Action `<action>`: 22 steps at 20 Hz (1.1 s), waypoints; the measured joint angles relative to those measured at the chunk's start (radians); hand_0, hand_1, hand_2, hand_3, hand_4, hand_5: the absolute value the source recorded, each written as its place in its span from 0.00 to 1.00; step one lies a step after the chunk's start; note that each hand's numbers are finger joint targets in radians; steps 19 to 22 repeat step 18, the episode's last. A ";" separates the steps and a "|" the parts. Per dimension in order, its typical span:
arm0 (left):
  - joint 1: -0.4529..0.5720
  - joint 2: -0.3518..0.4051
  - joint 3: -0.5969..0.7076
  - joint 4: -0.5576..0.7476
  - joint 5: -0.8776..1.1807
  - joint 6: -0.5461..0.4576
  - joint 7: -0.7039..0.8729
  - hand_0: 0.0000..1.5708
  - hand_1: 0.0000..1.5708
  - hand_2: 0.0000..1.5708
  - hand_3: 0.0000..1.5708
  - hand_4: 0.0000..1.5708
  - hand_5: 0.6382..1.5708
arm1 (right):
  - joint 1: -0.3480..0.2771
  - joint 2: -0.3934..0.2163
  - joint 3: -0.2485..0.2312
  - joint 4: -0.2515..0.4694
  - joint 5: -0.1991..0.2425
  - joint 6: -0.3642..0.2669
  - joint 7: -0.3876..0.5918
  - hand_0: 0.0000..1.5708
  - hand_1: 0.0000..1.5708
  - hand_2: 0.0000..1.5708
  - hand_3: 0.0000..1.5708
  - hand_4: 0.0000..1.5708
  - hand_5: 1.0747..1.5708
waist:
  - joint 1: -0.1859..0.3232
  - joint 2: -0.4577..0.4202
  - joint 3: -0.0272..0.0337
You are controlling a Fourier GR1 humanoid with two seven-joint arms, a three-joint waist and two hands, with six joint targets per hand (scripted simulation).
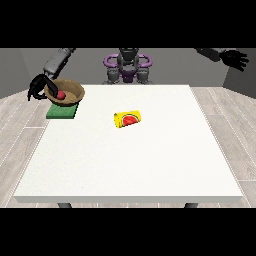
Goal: Pick the cup and pour the ball into the bowl, then pick the bowl and place it on the pad
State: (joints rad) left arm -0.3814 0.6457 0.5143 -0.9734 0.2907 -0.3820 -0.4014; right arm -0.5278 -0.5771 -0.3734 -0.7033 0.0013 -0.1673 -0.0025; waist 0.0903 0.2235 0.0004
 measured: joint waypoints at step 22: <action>0.012 -0.136 -0.144 -0.143 -0.032 0.070 0.136 0.00 0.00 0.00 0.00 0.57 0.99 | -0.102 -0.085 0.007 0.146 0.007 0.094 0.082 0.00 0.00 0.00 0.00 0.30 0.72 | 0.018 -0.156 0.0009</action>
